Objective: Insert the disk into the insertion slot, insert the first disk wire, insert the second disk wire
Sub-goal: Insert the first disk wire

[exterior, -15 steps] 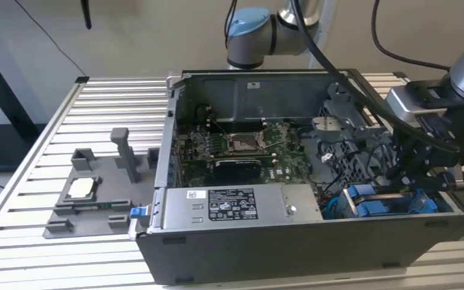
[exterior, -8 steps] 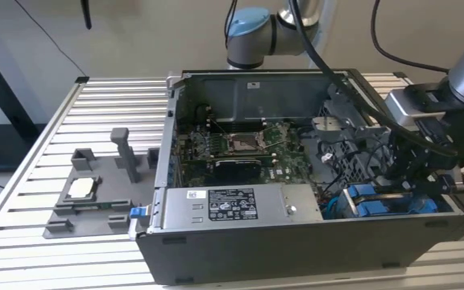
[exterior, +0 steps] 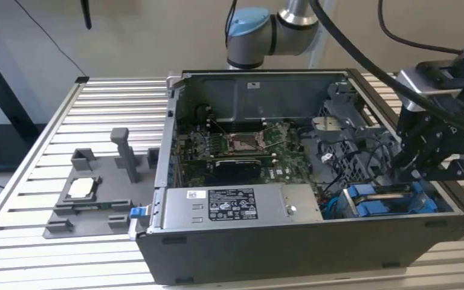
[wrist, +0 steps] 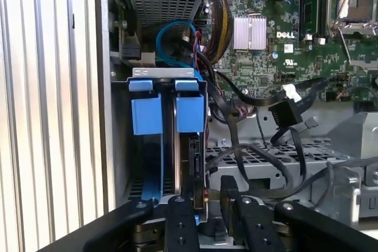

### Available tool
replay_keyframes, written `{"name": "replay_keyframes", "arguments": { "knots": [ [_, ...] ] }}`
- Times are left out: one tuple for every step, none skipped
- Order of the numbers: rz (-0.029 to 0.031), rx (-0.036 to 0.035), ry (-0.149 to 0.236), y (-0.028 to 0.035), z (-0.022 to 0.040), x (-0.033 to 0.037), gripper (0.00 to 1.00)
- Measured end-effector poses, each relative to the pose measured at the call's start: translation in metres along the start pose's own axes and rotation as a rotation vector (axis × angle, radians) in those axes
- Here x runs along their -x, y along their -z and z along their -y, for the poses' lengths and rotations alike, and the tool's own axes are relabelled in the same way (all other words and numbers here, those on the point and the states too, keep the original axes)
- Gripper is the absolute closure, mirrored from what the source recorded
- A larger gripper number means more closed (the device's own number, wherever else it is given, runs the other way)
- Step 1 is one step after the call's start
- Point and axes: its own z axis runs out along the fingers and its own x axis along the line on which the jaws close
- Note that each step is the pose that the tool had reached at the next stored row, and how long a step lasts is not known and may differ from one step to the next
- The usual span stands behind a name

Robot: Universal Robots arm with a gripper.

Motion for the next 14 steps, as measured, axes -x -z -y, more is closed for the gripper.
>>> {"name": "replay_keyframes", "arguments": {
  "knots": [
    [0.0, 0.0, 0.0, 0.0041, 0.0, 0.0009, 0.67],
    [-0.0001, 0.0, 0.0, 0.0078, 0.0, 0.0019, 0.67],
    [-0.0001, 0.0, 0.0, 0.0114, 0.0001, 0.0029, 0.67],
    [0.0, 0.0, 0.0, 0.0153, 0.0002, 0.004, 0.67],
    [-0.0002, 0.0, 0.0, 0.0189, 0.0003, 0.005, 0.67],
    [0.0, 0.0, 0.0, 0.0224, 0.0003, 0.0061, 0.67],
    [0.0, 0.0, 0.0, 0.025, 0.0003, 0.0071, 0.67],
    [-0.0001, -0.0001, 0.0, 0.027, 0.0003, 0.0082, 0.67],
    [0.0003, -0.0009, 0.0, 0.028, 0.0003, 0.0094, 0.67],
    [-0.001, -0.0011, 0.0, 0.0283, 0.0003, 0.0108, 0.67],
    [-0.0035, -0.0012, 0.0, 0.0283, 0.0002, 0.0131, 0.67],
    [-0.0057, -0.0013, 0.0, 0.0282, 0.0, 0.0155, 0.67],
    [-0.007, -0.0014, 0.0, 0.0281, -0.0001, 0.0183, 0.67],
    [-0.0077, -0.0014, 0.0, 0.0282, -0.0002, 0.0209, 0.67]
  ]
}}
